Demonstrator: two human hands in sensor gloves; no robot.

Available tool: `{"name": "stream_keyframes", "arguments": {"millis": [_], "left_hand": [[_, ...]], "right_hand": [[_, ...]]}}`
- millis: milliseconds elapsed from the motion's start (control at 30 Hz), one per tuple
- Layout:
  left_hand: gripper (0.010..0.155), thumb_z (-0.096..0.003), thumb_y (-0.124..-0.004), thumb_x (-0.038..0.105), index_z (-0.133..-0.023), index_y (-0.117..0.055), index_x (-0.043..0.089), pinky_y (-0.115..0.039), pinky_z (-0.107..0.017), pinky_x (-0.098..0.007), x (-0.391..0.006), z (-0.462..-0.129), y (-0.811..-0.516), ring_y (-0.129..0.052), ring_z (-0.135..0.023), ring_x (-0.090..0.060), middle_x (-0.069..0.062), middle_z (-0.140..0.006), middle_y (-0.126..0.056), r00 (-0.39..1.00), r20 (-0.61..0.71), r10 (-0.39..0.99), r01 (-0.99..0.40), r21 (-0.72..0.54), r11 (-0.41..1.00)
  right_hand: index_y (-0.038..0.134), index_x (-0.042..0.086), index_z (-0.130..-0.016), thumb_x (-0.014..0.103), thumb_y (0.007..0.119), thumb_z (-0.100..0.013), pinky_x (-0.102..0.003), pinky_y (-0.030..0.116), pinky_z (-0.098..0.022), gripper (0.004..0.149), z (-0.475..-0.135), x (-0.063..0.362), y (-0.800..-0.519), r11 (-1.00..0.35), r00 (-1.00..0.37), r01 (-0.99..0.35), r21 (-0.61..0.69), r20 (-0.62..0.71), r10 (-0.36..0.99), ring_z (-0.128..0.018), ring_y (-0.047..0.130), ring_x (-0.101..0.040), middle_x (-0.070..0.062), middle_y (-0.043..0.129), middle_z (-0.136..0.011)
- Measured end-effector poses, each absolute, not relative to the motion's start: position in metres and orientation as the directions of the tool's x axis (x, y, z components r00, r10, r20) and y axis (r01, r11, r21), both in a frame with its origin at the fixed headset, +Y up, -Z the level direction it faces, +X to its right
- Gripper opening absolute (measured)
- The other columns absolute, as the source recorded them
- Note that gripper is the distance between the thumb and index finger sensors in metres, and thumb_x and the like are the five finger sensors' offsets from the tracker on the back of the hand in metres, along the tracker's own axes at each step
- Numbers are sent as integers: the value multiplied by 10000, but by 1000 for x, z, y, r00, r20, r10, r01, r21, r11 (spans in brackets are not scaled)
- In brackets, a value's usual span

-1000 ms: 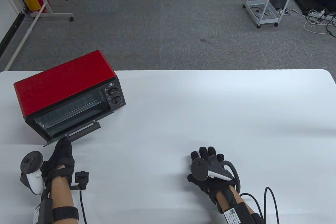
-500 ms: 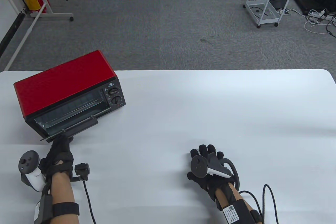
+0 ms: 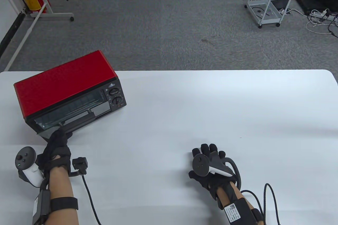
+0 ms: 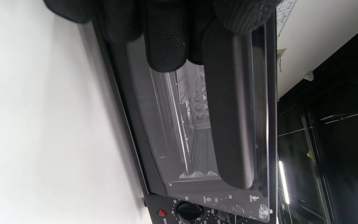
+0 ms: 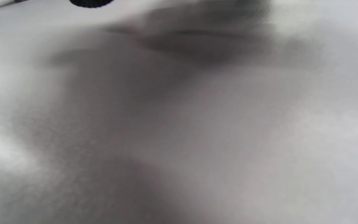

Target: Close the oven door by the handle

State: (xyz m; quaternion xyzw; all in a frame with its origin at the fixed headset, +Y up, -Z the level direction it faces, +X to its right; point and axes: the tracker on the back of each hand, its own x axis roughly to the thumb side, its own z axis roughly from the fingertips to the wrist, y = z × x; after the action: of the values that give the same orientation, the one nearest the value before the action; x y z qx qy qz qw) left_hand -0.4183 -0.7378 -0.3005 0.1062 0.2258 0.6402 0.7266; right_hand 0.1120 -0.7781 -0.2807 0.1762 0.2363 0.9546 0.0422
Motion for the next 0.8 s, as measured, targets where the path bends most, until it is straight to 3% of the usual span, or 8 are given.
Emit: {"name": "stream_keyframes", "arguments": {"millis": [200, 800], "left_hand": [[547, -577, -629, 404, -1046, -749, 151, -577, -665, -660, -422, -305, -733, -669, -983, -477, -152, -1022, -774, 76, -208, 975, -886, 435, 162], [559, -597, -608, 422, -1114, -667, 217, -571, -708, -633, -430, -324, -728, -642, -1046, -417, -91, -1089, -720, -16, -217, 976, -899, 430, 81]], "right_hand": [[5, 52, -1068, 519, 512, -537, -819, 149, -635, 870, -281, 112, -778, -884, -934, 1, 468, 317, 167, -948, -7, -691, -380, -58, -1074], [-16, 46, -1058, 519, 512, -537, -819, 147, -635, 880, -286, 116, -779, -882, -930, -25, 471, 313, 193, -947, -7, -691, -378, -58, -1075]]}}
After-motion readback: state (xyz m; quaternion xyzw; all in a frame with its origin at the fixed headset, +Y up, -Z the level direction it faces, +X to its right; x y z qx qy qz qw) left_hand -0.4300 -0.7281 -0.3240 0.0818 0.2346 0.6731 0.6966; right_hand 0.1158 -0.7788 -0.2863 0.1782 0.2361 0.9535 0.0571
